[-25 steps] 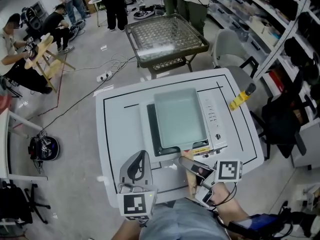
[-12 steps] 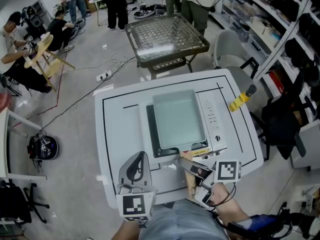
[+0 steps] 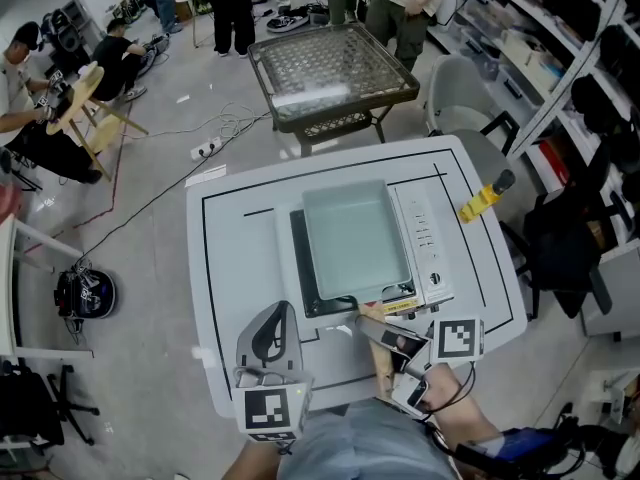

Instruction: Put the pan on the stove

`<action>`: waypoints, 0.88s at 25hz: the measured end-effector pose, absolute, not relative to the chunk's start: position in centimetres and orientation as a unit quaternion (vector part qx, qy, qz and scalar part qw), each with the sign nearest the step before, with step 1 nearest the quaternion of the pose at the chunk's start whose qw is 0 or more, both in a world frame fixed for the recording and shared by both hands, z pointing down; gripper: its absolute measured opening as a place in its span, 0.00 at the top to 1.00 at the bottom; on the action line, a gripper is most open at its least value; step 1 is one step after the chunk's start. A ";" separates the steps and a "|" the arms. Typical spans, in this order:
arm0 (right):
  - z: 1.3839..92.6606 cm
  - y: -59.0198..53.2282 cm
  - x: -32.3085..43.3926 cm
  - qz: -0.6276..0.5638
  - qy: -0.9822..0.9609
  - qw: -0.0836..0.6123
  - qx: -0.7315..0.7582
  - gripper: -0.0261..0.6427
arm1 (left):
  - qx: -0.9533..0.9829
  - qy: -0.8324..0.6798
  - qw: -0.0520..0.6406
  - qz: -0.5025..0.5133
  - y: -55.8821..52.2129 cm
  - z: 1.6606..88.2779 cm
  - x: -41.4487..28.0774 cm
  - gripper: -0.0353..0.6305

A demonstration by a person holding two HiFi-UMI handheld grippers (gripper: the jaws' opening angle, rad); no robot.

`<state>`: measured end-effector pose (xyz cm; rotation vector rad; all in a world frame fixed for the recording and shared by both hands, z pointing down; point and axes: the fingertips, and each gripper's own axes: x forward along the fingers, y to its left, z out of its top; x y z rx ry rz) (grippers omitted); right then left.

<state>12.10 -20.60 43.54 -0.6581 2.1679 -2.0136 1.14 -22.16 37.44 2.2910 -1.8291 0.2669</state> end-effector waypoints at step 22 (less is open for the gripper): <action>42.9 -20.5 12.2 -0.655 0.729 0.057 -0.192 0.70 | 0.778 -0.614 0.095 0.097 -21.8 36.9 2.0 0.92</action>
